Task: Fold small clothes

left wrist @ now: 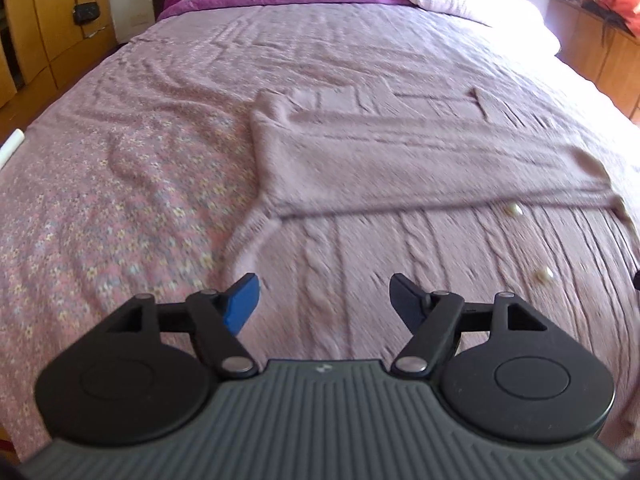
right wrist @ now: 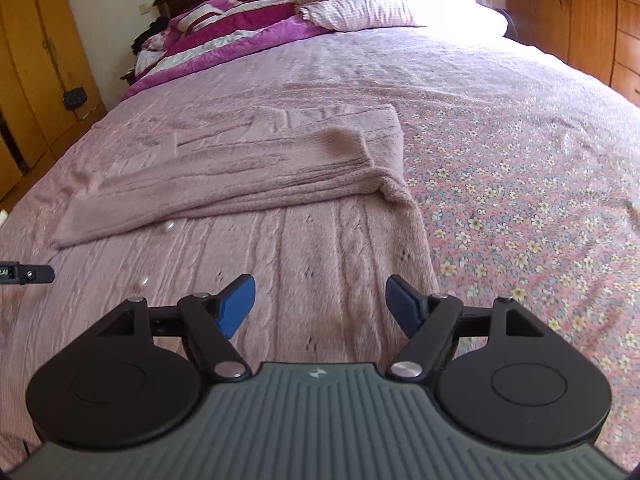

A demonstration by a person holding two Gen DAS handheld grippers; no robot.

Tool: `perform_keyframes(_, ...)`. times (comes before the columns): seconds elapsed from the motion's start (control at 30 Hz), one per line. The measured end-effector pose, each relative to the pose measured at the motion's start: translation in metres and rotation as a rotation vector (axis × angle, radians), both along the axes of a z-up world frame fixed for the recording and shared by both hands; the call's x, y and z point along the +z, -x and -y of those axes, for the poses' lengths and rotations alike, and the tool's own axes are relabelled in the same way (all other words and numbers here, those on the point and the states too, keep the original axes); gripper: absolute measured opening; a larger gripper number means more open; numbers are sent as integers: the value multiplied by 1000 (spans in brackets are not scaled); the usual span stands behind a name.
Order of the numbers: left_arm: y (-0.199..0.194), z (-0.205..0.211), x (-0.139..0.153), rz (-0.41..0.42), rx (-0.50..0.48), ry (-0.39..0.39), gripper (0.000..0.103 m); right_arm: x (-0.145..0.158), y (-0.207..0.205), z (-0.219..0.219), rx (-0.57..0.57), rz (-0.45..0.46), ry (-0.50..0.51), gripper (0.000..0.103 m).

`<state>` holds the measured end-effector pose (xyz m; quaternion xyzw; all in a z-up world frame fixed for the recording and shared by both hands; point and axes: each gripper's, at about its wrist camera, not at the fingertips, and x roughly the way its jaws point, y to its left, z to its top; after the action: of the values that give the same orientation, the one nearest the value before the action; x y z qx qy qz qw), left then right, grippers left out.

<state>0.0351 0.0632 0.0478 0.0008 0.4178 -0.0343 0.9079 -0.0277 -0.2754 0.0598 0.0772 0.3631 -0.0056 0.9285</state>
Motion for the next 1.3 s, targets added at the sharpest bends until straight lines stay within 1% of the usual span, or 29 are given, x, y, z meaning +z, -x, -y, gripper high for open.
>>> perform_keyframes(0.2, 23, 16, -3, -12, -52, 8, 73, -1, 22, -18, 80, 0, 55, 79)
perform_keyframes(0.53, 58, 36, -14, -37, -139, -25, 73, -12, 47, -45, 181, -27, 90, 80)
perform_keyframes(0.77, 80, 43, -20, -51, -180, -67, 73, -18, 62, -57, 236, -52, 133, 80)
perform_keyframes(0.9, 92, 46, -24, -55, -207, -90, 73, -22, 71, -65, 287, -68, 178, 80)
perform_keyframes(1.17, 109, 55, -32, -77, -289, -107, 74, -29, 83, -84, 393, -103, 261, 81)
perform_keyframes(1.3, 114, 61, -39, -82, -309, -142, 74, -35, 87, -94, 460, -121, 335, 82)
